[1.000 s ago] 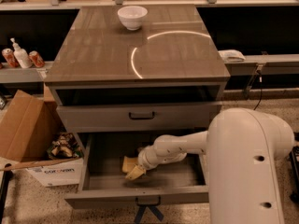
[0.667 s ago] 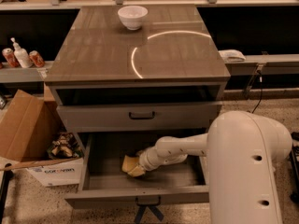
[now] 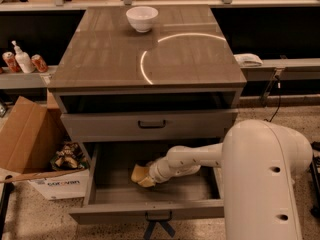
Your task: Pick sponge from middle drawer and place on counter
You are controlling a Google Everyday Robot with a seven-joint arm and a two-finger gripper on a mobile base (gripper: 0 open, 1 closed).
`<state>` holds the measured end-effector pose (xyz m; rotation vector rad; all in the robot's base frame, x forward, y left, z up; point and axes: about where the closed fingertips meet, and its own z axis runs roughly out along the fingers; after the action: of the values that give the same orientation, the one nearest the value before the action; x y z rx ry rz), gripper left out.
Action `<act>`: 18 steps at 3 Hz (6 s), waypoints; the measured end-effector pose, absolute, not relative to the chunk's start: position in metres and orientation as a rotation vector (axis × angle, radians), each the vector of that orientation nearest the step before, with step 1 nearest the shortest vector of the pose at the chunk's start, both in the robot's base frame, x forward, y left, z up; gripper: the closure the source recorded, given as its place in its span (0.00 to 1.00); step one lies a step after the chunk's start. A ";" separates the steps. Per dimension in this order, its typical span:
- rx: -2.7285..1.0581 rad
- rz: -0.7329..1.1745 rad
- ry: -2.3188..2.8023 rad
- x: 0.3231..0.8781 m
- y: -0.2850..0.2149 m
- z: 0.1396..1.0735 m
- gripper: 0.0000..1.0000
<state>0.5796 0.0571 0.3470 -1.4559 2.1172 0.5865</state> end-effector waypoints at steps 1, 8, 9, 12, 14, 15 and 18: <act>-1.456 0.587 2.117 0.580 0.057 0.349 1.00; -1.270 0.643 1.897 0.551 -0.043 0.478 1.00; -1.276 0.612 1.824 0.533 -0.086 0.508 1.00; -1.285 0.519 1.741 0.505 -0.119 0.573 1.00; -1.337 0.343 1.596 0.524 -0.147 0.678 1.00; -1.337 0.343 1.596 0.524 -0.147 0.678 1.00; -1.396 0.137 1.411 0.557 -0.148 0.841 1.00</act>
Offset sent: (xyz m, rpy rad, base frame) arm 0.0004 -0.1096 0.1099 0.2980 -0.1735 -0.0768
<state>0.5571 -0.1476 0.8407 -1.3963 1.4108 0.1374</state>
